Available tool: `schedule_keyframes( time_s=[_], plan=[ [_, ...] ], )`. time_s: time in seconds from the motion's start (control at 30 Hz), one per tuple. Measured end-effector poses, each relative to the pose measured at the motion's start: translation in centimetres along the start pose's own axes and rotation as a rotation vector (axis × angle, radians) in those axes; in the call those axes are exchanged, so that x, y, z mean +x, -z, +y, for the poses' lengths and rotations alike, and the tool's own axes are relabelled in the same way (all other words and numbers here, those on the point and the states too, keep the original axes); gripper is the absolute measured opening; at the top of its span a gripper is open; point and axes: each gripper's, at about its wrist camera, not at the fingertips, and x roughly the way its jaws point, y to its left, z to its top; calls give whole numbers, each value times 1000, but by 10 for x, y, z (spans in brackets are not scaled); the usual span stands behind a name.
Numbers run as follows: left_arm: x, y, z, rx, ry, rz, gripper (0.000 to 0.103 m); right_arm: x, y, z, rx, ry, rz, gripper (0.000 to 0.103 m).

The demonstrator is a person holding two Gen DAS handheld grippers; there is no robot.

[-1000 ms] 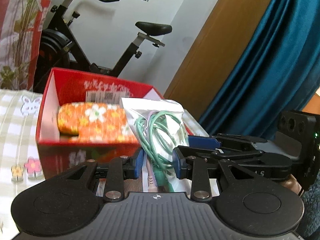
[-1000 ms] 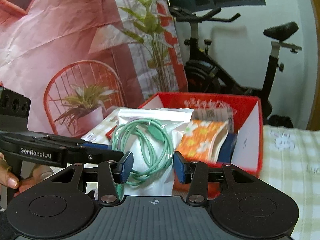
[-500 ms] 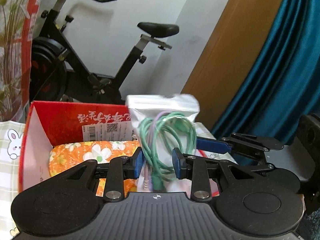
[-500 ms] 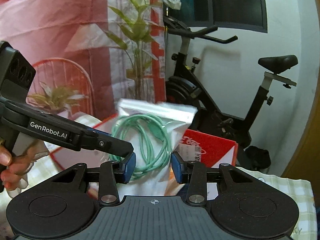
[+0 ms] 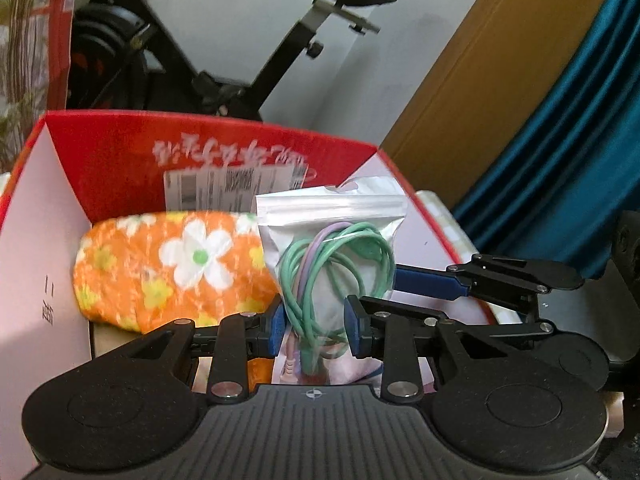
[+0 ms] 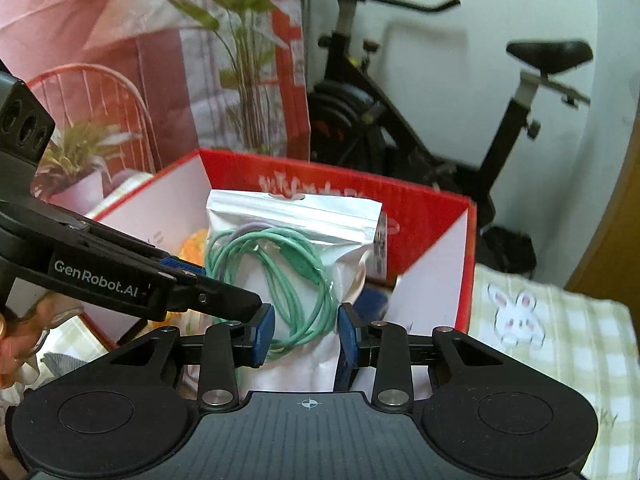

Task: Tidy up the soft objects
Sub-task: 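Lower the cable bag into the red box and open both grippers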

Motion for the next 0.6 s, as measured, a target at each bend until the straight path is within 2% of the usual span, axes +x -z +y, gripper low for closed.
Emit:
schedule_keyframes(
  time_s=[0.13,0.2,0.27,0.3,0.6],
  plan=[
    [1,1,0,9,-31,10,35,6,2,2,22,14,37,33],
    [0,-2,-2,21,-47,5,46,8,2,4,19,31,50,33],
    [-6,-3,-4,35,-65,-10,62,10,2,8,11,63,63,33],
    [-9,-4,-6,47,-76,-19,64,11,2,9,9,78,67,33],
    [-39,-4,-20,113,-128,-74,67,-11,2,17,9,95,38,34]
  ],
)
